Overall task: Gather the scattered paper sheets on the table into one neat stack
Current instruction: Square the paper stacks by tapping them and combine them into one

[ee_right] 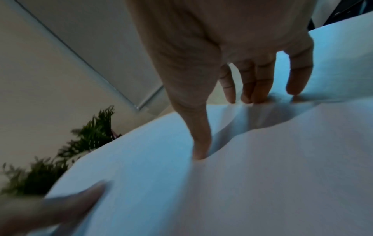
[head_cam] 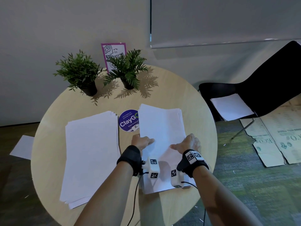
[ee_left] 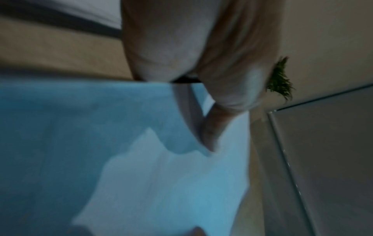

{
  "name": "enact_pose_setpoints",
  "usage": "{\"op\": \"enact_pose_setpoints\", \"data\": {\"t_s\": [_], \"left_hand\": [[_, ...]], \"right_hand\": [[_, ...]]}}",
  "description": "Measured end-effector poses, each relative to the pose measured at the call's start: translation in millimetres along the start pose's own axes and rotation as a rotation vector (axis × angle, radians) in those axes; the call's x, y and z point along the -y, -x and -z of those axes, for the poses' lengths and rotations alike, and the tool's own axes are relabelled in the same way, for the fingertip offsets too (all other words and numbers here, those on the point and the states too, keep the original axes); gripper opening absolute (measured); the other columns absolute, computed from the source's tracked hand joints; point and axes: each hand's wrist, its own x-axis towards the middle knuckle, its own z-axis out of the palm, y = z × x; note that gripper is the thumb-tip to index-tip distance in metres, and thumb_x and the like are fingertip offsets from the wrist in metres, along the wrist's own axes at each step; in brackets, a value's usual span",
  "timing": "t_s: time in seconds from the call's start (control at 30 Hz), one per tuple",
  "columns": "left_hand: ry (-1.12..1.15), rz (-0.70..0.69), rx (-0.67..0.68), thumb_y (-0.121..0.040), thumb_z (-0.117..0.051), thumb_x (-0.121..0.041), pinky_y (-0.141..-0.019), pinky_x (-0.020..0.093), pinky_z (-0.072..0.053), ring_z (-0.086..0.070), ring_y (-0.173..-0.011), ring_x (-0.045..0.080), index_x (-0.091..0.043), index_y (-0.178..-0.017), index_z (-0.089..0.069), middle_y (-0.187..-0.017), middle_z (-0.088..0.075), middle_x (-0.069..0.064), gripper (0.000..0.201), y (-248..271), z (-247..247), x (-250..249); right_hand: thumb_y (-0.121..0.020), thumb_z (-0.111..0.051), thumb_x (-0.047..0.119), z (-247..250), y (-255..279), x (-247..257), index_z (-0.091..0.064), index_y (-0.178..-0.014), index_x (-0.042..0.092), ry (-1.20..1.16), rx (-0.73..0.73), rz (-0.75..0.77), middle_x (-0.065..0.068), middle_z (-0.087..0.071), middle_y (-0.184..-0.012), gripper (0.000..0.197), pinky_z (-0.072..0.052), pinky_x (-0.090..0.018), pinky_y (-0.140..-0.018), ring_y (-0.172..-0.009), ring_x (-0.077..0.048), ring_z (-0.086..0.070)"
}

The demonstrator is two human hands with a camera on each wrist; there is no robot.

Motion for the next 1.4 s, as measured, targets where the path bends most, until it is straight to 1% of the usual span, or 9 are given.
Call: {"op": "enact_pose_setpoints", "data": {"t_s": [0.23,0.3,0.4,0.57,0.73,0.93,1.13,1.27,1.4], "left_hand": [[0.059,-0.332,0.348,-0.079,-0.077,-0.002,-0.089,0.034,-0.054,-0.07,-0.102,0.023,-0.008,-0.11,-0.069,-0.109,-0.074,0.009,0.032,64.5,35.9,-11.9],[-0.005,-0.432,0.416,-0.081,-0.076,-0.004,-0.085,0.032,-0.056,-0.07,-0.1,0.023,-0.006,-0.113,-0.068,-0.109,-0.074,0.011,0.033,84.5,46.0,-23.5],[-0.047,-0.535,0.414,-0.081,-0.075,0.0,-0.079,0.031,-0.057,-0.071,-0.093,0.021,-0.008,-0.107,-0.071,-0.103,-0.075,0.01,0.028,105.3,56.2,-41.3],[0.005,-0.731,0.1,-0.078,-0.079,-0.011,-0.075,0.026,-0.054,-0.072,-0.086,0.01,-0.007,-0.107,-0.07,-0.094,-0.077,-0.003,0.031,114.1,52.4,-56.7],[0.038,-0.891,-0.022,-0.072,-0.079,-0.035,-0.088,0.027,-0.055,-0.063,-0.112,0.013,-0.017,-0.131,-0.051,-0.121,-0.064,0.002,0.068,113.1,54.3,-47.9],[0.156,-0.847,0.04,-0.079,-0.071,-0.015,-0.1,0.02,-0.044,-0.051,-0.124,0.0,-0.022,-0.141,-0.032,-0.134,-0.051,-0.009,0.073,113.4,39.9,-39.4],[0.09,-0.811,-0.038,-0.093,-0.061,-0.004,-0.09,0.008,-0.046,-0.054,-0.12,0.013,-0.006,-0.141,-0.036,-0.127,-0.054,0.0,0.054,111.4,28.6,-35.9],[0.102,-0.951,-0.124,-0.095,-0.054,0.003,-0.08,0.004,-0.043,-0.055,-0.099,-0.014,-0.019,-0.123,-0.04,-0.11,-0.055,-0.011,0.038,134.7,21.4,-57.8],[0.202,-1.013,-0.136,-0.096,-0.054,0.003,-0.087,0.007,-0.043,-0.055,-0.106,-0.012,-0.031,-0.127,-0.037,-0.118,-0.054,-0.015,0.049,145.0,18.5,-52.7]], "right_hand": [[-0.053,-0.092,0.057,17.4,-9.2,-36.2,-0.039,-0.147,0.015,-0.624,0.188,0.309,-0.007,-0.06,-0.131,0.115,-0.049,-0.039,-0.099,-0.119,-0.021,-0.059],[-0.058,-0.093,0.05,28.5,-5.2,-44.3,-0.049,-0.14,0.014,-0.808,0.39,0.454,-0.009,-0.068,-0.124,0.099,-0.052,-0.049,-0.098,-0.114,-0.025,-0.066],[-0.078,-0.084,0.016,47.5,8.1,-43.4,-0.059,-0.127,0.004,-0.927,0.484,0.631,-0.016,-0.07,-0.12,0.056,-0.054,-0.044,-0.095,-0.113,-0.032,-0.066],[-0.089,-0.071,0.006,69.3,32.2,-25.5,-0.068,-0.105,0.011,-0.914,0.118,0.769,0.0,-0.075,-0.102,0.017,-0.055,-0.032,-0.083,-0.096,-0.015,-0.07],[-0.085,-0.078,0.013,71.0,43.3,-29.2,-0.058,-0.117,0.02,-0.864,0.018,0.842,0.0,-0.07,-0.109,0.038,-0.057,-0.028,-0.082,-0.1,-0.016,-0.068],[-0.085,-0.075,0.005,49.9,56.3,-32.8,-0.054,-0.121,0.008,-0.854,-0.035,0.801,-0.007,-0.068,-0.108,0.042,-0.058,-0.033,-0.084,-0.099,-0.017,-0.068],[-0.092,-0.065,0.004,45.0,61.7,-24.6,-0.057,-0.121,0.004,-0.824,-0.164,0.734,-0.003,-0.066,-0.101,0.03,-0.056,-0.032,-0.086,-0.092,-0.016,-0.065],[-0.094,-0.063,0.003,55.6,66.7,-12.6,-0.055,-0.124,0.003,-0.894,-0.287,0.76,-0.003,-0.063,-0.104,0.032,-0.047,-0.005,-0.079,-0.099,-0.02,-0.062],[-0.094,-0.064,0.01,48.7,75.6,-17.8,-0.055,-0.123,-0.003,-0.904,-0.338,0.804,-0.011,-0.064,-0.11,0.033,-0.05,-0.013,-0.088,-0.101,-0.015,-0.061]]}}
